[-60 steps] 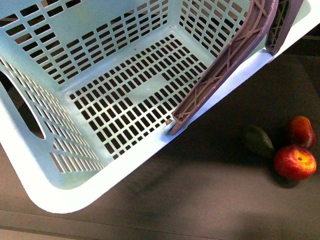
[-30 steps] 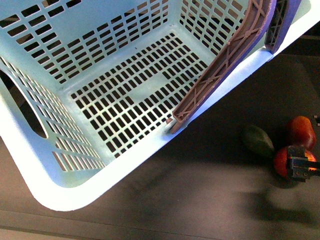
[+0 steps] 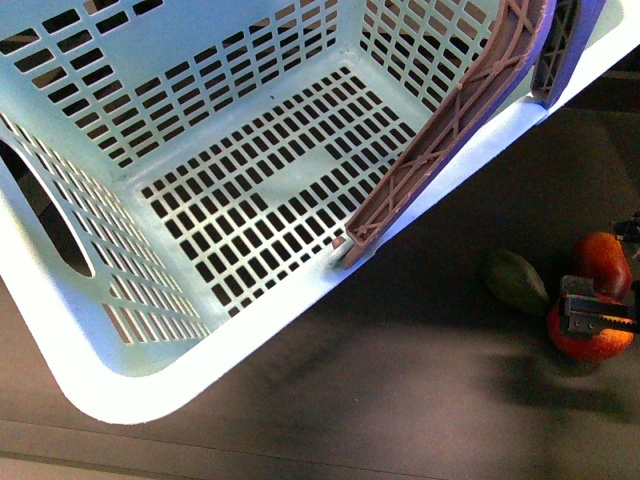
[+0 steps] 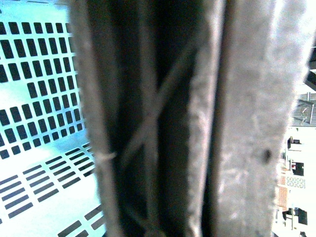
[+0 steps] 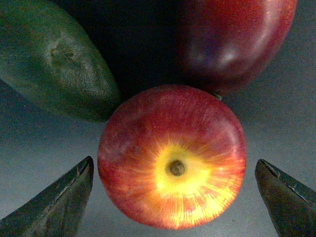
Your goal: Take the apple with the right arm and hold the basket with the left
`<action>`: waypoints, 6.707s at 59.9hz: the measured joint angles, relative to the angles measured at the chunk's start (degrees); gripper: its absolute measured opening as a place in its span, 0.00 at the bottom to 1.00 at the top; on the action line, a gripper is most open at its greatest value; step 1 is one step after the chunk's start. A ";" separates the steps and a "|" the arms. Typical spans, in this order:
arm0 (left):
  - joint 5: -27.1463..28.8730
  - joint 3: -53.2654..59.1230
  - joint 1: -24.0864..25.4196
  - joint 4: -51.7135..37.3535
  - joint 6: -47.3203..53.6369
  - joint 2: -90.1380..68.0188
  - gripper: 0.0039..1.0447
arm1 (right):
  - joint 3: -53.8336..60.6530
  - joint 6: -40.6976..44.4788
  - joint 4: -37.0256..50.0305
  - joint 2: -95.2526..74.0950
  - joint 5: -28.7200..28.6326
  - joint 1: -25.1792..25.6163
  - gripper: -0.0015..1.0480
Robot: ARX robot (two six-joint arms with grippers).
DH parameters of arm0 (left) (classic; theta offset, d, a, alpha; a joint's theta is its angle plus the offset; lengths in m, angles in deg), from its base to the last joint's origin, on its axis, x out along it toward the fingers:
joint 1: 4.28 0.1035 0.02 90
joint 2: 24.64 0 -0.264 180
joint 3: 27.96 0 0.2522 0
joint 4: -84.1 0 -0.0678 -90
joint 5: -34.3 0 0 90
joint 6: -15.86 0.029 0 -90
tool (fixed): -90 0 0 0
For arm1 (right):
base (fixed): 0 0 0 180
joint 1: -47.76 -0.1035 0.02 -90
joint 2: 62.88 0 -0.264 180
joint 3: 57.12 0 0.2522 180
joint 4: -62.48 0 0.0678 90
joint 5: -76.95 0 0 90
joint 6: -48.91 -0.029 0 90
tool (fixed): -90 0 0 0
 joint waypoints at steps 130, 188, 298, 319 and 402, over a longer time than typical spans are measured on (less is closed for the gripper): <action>-0.04 0.00 -0.02 0.00 0.00 0.00 0.14 | -2.49 -8.26 -11.45 49.77 0.31 -25.90 0.76; -0.20 0.02 -0.11 -0.02 -0.13 0.04 0.14 | 11.89 -2.93 2.91 64.19 8.33 -18.95 0.75; 0.00 0.02 -0.07 -0.02 0.26 0.04 0.14 | 46.99 1.77 -9.38 116.85 -3.74 -5.97 0.02; -0.02 0.02 -0.07 -0.02 0.24 0.04 0.14 | 46.99 1.77 -15.13 122.57 -3.74 -5.97 0.02; 4.44 1.92 -0.07 -10.01 0.15 -0.50 0.14 | 46.97 1.77 -26.82 133.96 -3.67 -5.97 0.92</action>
